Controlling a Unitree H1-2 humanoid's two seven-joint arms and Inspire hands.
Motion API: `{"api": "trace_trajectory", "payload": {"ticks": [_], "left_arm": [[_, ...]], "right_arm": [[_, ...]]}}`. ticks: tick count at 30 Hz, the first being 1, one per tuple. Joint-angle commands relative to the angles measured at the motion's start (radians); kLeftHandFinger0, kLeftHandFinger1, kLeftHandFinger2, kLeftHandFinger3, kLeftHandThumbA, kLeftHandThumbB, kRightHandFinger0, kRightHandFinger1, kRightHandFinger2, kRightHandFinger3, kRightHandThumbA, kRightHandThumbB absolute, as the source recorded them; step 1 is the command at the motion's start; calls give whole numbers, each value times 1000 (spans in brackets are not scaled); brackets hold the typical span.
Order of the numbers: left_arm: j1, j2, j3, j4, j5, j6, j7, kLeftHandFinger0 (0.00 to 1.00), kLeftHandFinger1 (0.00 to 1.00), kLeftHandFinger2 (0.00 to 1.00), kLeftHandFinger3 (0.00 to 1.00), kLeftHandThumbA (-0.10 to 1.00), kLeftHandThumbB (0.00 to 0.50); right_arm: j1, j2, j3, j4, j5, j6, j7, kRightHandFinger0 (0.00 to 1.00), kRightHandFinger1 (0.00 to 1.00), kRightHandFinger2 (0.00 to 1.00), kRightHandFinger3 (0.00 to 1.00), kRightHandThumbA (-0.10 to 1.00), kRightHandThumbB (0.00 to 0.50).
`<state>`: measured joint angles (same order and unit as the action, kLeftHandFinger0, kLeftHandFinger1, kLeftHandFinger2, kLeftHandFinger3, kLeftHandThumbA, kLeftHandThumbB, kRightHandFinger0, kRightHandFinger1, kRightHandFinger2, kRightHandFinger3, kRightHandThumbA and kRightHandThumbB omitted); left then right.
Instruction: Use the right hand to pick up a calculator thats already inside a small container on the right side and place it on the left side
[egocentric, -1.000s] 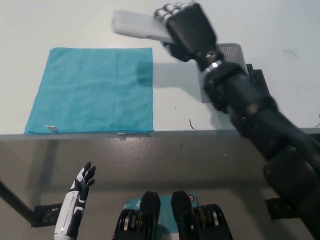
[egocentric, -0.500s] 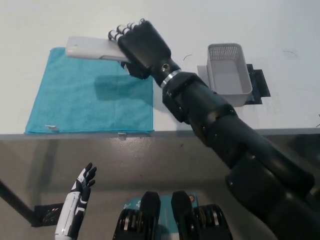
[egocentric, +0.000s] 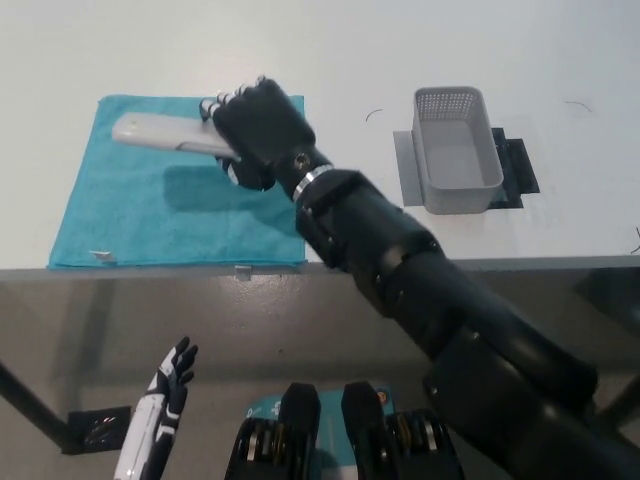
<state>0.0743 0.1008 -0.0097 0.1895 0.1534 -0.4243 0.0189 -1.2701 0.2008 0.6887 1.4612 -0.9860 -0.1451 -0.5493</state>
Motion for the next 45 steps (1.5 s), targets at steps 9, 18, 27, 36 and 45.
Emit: {"api": "trace_trajectory", "payload": {"ticks": [9, 18, 27, 36, 45], "left_arm": [[31, -2, -21, -31, 28, -46, 26, 1000, 1000, 1000, 1000, 1000, 0], [34, 6, -34, -35, 32, -46, 22, 1000, 1000, 1000, 1000, 1000, 0], [24, 15, -45, -25, 19, -46, 19, 1000, 1000, 1000, 1000, 1000, 0], [21, 23, -56, -29, 50, -46, 26, 1000, 1000, 1000, 1000, 1000, 0], [3, 31, -43, -28, 31, -46, 2, 1000, 1000, 1000, 1000, 1000, 0]], "right_arm": [[-20, 36, 6, -7, 50, 57, 48, 0, 0, 342, 303, -100, 308], [-50, 31, -50, 5, 116, 254, 225, 1000, 1000, 1000, 1000, 618, 364], [-97, 10, -117, -4, 186, 299, 277, 1000, 1000, 1000, 1000, 863, 500], [-145, -2, -177, -19, 268, 250, 350, 1000, 1000, 1000, 1000, 859, 500], [-344, -148, -531, -278, 717, 281, 1171, 1000, 1000, 1000, 1000, 695, 500]]}}
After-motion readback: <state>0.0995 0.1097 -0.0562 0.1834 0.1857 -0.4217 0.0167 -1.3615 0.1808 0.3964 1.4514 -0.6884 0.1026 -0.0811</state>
